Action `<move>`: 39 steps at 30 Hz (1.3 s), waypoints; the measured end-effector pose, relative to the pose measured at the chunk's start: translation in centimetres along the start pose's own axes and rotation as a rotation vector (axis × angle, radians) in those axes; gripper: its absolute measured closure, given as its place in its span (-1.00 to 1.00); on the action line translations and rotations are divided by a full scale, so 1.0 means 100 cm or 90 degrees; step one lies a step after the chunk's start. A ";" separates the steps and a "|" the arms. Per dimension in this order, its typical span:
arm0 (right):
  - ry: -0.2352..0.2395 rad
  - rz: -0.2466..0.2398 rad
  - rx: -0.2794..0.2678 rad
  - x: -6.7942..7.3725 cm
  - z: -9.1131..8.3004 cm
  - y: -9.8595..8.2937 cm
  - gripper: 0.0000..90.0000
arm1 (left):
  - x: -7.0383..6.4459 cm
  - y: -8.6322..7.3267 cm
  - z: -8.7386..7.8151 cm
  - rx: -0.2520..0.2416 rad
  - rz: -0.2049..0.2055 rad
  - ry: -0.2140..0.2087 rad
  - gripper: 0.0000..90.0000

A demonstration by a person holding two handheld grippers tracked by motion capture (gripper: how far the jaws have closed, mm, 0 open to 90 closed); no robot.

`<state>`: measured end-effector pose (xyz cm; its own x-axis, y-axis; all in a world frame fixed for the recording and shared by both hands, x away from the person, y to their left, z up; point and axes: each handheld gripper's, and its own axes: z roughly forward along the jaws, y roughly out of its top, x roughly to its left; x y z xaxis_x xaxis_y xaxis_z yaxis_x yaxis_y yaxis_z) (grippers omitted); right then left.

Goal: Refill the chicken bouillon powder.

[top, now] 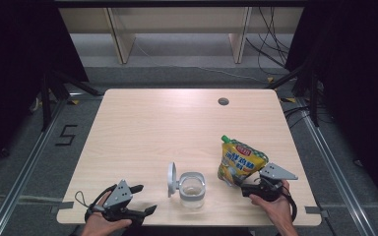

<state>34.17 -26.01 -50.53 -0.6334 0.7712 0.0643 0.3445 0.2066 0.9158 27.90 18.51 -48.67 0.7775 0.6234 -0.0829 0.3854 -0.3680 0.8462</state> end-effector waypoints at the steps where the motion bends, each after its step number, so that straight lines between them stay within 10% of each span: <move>1: 0.010 0.011 -0.002 0.001 0.001 0.000 -0.65 | 0.000 0.000 0.000 0.000 0.000 0.000 -0.58; 39: -0.007 0.048 -0.124 -0.008 0.040 0.004 -0.25 | 0.001 0.000 0.002 0.019 0.033 -0.004 -0.58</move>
<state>37.56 -24.14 -51.75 -0.6029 0.7870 0.1314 0.2494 0.0295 0.9680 28.04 18.42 -48.78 0.8002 0.5982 -0.0427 0.3587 -0.4204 0.8334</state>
